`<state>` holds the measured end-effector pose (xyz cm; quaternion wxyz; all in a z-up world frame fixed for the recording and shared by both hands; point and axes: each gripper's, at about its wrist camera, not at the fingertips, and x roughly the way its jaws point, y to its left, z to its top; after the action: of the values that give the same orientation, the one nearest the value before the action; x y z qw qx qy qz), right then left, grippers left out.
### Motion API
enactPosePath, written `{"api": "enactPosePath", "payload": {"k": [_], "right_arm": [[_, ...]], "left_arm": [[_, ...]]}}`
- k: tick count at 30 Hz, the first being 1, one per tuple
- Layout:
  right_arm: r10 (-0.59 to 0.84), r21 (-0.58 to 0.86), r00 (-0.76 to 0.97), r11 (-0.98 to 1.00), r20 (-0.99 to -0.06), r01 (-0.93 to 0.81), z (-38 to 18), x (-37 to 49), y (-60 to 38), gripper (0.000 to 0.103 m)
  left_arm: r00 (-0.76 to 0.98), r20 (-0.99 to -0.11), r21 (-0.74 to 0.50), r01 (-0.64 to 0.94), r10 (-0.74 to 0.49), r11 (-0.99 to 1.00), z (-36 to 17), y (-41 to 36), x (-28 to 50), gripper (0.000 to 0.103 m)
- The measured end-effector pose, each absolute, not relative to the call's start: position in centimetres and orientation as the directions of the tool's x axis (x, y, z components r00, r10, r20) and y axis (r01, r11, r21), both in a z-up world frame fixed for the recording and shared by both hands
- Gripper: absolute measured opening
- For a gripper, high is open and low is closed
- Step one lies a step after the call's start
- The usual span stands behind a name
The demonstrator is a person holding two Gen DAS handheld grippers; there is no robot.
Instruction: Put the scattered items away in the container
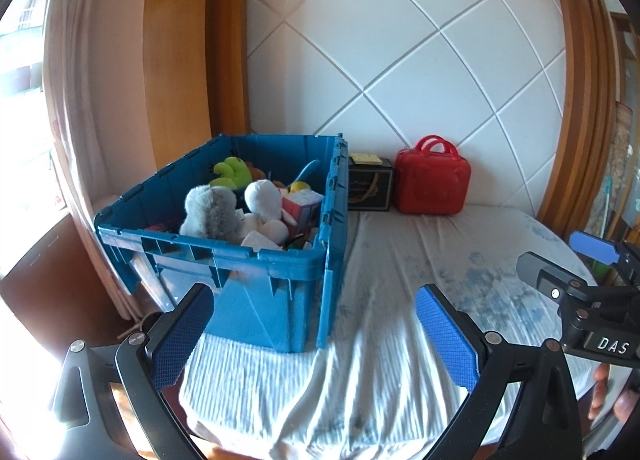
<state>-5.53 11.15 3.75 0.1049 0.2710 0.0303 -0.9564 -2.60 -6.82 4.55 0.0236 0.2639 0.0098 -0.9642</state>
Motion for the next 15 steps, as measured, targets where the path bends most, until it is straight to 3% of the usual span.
{"api": "enactPosePath", "payload": {"k": [15], "right_arm": [[-0.149, 0.007, -0.830, -0.985, -0.538, 0.172, 3.0, -4.5, 13.3, 0.103]], "left_arm": [[-0.848, -0.527, 0.016, 0.056, -0.056, -0.998, 4.0, -5.3, -2.4, 0.102]]}}
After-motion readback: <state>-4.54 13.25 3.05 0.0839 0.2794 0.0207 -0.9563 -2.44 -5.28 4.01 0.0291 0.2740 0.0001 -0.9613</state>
